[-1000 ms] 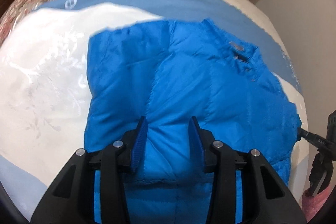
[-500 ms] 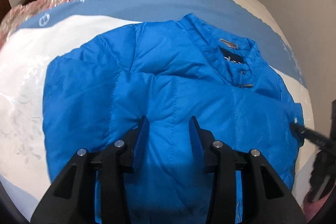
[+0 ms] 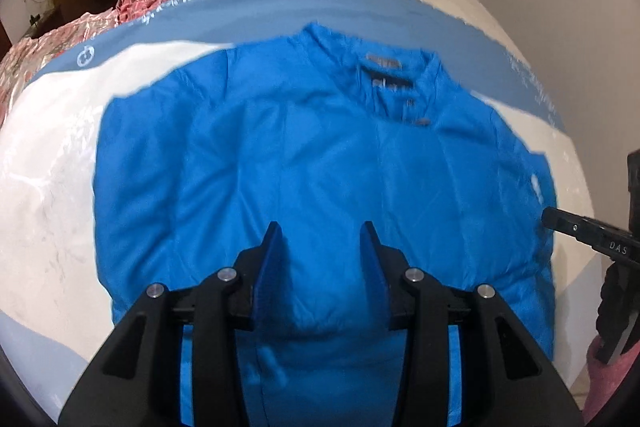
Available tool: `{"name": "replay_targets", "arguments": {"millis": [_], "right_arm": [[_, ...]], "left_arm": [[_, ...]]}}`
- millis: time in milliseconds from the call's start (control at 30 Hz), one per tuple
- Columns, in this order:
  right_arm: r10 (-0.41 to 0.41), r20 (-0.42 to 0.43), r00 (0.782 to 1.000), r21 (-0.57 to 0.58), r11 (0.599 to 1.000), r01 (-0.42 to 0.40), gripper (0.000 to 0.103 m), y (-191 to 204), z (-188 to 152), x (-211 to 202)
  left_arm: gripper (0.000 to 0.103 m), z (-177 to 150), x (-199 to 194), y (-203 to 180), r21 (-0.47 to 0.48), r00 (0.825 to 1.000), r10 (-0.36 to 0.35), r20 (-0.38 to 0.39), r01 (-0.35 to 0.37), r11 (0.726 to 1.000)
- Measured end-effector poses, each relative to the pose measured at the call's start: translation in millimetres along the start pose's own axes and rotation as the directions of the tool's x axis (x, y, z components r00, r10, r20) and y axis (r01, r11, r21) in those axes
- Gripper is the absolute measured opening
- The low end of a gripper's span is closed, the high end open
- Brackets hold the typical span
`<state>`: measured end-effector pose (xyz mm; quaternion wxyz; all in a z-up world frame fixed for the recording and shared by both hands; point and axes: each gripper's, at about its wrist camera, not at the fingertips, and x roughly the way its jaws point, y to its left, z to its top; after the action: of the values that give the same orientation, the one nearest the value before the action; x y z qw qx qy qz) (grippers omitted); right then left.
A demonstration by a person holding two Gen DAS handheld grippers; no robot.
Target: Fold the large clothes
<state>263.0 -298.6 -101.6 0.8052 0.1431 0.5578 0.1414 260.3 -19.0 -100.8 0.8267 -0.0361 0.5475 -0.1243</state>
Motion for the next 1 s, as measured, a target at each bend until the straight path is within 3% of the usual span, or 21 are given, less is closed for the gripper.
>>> {"name": "replay_targets", "arguments": {"millis": [100,267,367,467,600,667,800,900,1000], "right_arm": [[-0.046,-0.05,0.998,0.005,0.999,0.047,0.013,-3,-4,30],[-0.04,-0.048,0.998,0.038,0.998,0.042,0.009,-11,-2,49],[-0.048,-0.042,0.998,0.045,0.998,0.05,0.01,-10,-5,37],[-0.003,0.038,0.999,0.033,0.999,0.002,0.018,-6,-22,-3],[0.082,0.089,0.993,0.021,0.996,-0.084,0.032,-12,-69,-57],[0.075,0.087,0.993,0.016,0.997,-0.077,0.033,-18,-103,-76],[0.073,0.062,0.995,0.051,0.996,-0.076,0.046,-31,-168,-96],[0.074,0.012,0.997,0.072,0.995,-0.074,0.048,-38,-213,-101],[0.109,-0.04,0.993,0.1,0.989,-0.105,0.053,-47,-248,-98]], "left_arm": [[0.04,-7,22,4,-0.003,0.999,0.016,-0.051,-0.016,1.0],[0.041,-5,33,3,0.015,0.998,0.025,-0.05,-0.024,1.0],[0.039,-6,23,6,-0.011,0.998,0.019,-0.063,-0.02,1.0],[0.041,-16,-14,15,-0.031,1.0,0.008,-0.02,-0.008,0.999],[0.056,-65,-73,37,-0.022,0.999,0.03,0.015,-0.029,0.999],[0.062,-95,-91,52,-0.037,0.998,0.055,-0.001,-0.055,0.998],[0.064,-159,-115,79,-0.122,0.997,0.054,-0.05,-0.06,0.991],[0.067,-206,-123,92,-0.171,0.994,0.057,-0.09,-0.072,0.983],[0.067,-240,-121,97,-0.229,0.993,0.006,-0.122,-0.034,0.973]]}}
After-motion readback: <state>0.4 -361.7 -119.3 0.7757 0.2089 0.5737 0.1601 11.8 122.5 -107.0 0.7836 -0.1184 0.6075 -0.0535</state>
